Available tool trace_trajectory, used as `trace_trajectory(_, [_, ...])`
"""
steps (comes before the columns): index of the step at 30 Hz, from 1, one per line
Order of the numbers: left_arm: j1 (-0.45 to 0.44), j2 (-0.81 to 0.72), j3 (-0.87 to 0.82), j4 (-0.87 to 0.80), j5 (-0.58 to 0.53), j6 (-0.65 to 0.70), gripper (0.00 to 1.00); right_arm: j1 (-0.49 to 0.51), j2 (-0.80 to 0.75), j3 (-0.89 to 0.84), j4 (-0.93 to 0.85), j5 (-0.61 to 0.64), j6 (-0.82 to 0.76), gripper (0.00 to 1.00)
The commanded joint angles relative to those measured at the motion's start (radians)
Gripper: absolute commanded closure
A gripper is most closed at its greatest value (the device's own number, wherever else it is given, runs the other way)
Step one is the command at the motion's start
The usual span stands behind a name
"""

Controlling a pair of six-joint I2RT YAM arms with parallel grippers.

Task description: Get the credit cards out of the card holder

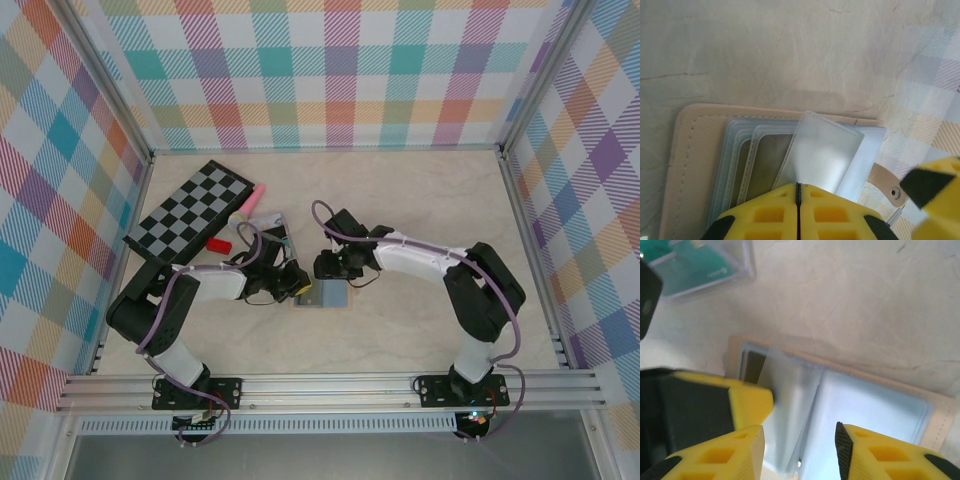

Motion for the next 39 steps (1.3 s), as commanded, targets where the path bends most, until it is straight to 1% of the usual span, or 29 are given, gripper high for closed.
trace_trajectory(1, [-0.006,0.02,-0.007,-0.033,-0.014,0.013,0.95,-0.007,0.059,0.069,-0.077,-0.048,0.034,0.55])
trace_trajectory(4, [-0.006,0.021,-0.006,-0.03,-0.013,0.013,0.96,-0.007,0.118,0.133,-0.126,-0.045,0.024,0.53])
trace_trajectory(9, [-0.006,0.015,-0.005,-0.032,-0.009,0.016,0.99,-0.006,0.186,0.183,-0.16,-0.05,0.016,0.54])
trace_trajectory(11, [-0.005,0.014,-0.003,-0.034,-0.009,0.016,1.0,-0.008,0.206,0.198,-0.178,-0.04,0.013,0.57])
trace_trajectory(16, [-0.006,-0.039,0.002,-0.053,-0.017,0.012,1.0,-0.007,0.241,0.215,-0.218,-0.004,0.005,0.68])
trace_trajectory(19, [-0.006,-0.091,0.012,-0.111,-0.043,0.025,0.93,-0.007,0.26,0.217,-0.237,0.018,0.001,0.74])
trace_trajectory(21, [-0.004,-0.122,0.026,-0.196,-0.085,0.049,0.85,-0.007,0.27,0.219,-0.25,0.028,0.0,0.77])
trace_trajectory(24, [-0.004,-0.155,0.041,-0.312,-0.142,0.088,0.75,-0.007,0.278,0.217,-0.252,0.036,0.0,0.79])
trace_trajectory(28, [-0.003,-0.168,0.032,-0.327,-0.136,0.095,0.66,-0.007,0.279,0.214,-0.244,0.035,-0.001,0.8])
trace_trajectory(31, [-0.004,-0.167,0.028,-0.313,-0.106,0.103,0.64,-0.007,0.278,0.216,-0.241,0.032,-0.001,0.8])
trace_trajectory(39, [-0.004,-0.166,0.018,-0.264,-0.054,0.11,0.64,-0.008,0.281,0.209,-0.231,0.029,-0.001,0.81])
